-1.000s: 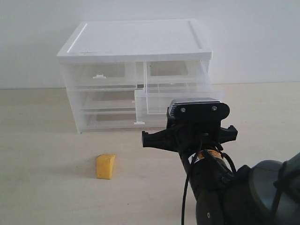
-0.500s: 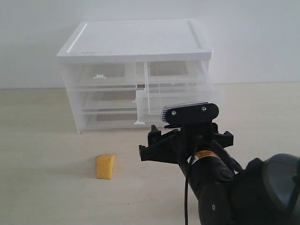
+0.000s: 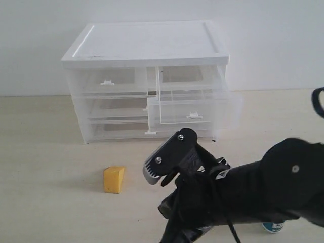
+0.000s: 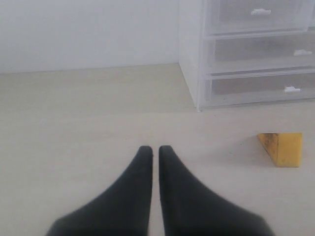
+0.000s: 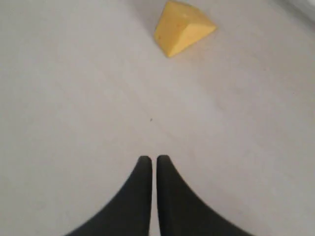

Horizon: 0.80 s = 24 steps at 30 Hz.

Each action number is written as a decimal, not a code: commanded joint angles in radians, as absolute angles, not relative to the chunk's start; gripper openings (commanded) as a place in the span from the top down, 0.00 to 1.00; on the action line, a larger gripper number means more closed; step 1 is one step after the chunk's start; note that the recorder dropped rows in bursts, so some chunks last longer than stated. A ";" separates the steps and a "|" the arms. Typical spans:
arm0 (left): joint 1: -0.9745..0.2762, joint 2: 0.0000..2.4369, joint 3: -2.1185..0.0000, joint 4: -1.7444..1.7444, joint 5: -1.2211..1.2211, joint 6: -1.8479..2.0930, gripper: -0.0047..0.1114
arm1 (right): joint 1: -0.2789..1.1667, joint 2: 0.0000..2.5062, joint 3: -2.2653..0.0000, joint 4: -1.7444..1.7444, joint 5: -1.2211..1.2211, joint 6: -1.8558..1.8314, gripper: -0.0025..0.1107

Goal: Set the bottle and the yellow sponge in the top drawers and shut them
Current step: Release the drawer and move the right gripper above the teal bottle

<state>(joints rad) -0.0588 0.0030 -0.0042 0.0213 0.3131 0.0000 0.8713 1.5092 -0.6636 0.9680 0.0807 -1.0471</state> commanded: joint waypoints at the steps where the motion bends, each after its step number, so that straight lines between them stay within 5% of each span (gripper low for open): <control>1: -0.068 0.000 0.000 0.019 0.305 -0.007 0.92 | 0.697 1.468 -0.707 0.841 0.530 -1.050 0.98; 6: -0.068 0.000 0.000 0.019 0.305 -0.007 0.92 | 0.638 1.463 -0.874 0.283 0.956 -0.645 0.98; 10: -0.068 0.000 0.000 0.019 0.305 -0.007 0.92 | 0.638 1.416 -0.916 -0.084 1.067 -0.364 0.98; 15: -0.068 0.000 0.000 0.019 0.305 -0.007 0.92 | 0.623 1.317 -0.916 -0.167 1.036 -0.379 0.98; 24: -0.068 0.000 0.000 0.019 0.305 -0.007 0.92 | 0.238 1.343 -0.919 0.228 0.954 -0.507 0.98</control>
